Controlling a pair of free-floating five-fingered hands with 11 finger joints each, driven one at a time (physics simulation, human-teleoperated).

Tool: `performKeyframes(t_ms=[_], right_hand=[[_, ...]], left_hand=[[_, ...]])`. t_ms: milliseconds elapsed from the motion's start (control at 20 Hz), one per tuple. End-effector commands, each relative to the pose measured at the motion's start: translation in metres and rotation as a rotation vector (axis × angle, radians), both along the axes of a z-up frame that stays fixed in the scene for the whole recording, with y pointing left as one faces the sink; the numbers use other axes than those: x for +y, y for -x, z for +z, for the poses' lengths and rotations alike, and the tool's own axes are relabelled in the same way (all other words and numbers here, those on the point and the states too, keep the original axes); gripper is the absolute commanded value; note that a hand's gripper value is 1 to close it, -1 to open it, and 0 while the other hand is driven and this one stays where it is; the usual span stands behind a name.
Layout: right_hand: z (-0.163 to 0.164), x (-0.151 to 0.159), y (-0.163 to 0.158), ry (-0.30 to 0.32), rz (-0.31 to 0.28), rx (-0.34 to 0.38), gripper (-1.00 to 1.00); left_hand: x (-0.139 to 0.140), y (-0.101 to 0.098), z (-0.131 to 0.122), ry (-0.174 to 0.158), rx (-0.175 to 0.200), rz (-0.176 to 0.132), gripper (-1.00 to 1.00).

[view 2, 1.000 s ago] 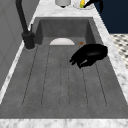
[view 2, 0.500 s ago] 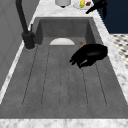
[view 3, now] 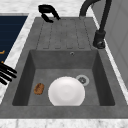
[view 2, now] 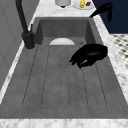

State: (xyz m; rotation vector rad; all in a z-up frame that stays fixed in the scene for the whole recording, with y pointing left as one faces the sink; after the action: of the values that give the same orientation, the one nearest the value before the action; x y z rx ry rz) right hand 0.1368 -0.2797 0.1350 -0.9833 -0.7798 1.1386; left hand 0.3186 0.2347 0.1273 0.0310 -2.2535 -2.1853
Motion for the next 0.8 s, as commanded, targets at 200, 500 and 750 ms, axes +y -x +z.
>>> performKeyframes(t_ms=[200, 500, 750], right_hand=[[-0.001, 0.018, 0.003, -0.015, 0.013, 0.000, -1.00], [0.001, 0.003, 0.003, -0.059, 0.025, -0.002, -1.00], [0.021, -0.023, 0.003, -0.115, 0.034, -0.001, -1.00]], left_hand=[[0.000, 0.000, 0.000, 0.000, 0.000, 0.000, 0.00], [0.000, 0.000, 0.000, 0.000, 0.000, 0.000, 0.00], [0.000, 0.000, 0.000, 0.000, 0.000, 0.000, 0.00]])
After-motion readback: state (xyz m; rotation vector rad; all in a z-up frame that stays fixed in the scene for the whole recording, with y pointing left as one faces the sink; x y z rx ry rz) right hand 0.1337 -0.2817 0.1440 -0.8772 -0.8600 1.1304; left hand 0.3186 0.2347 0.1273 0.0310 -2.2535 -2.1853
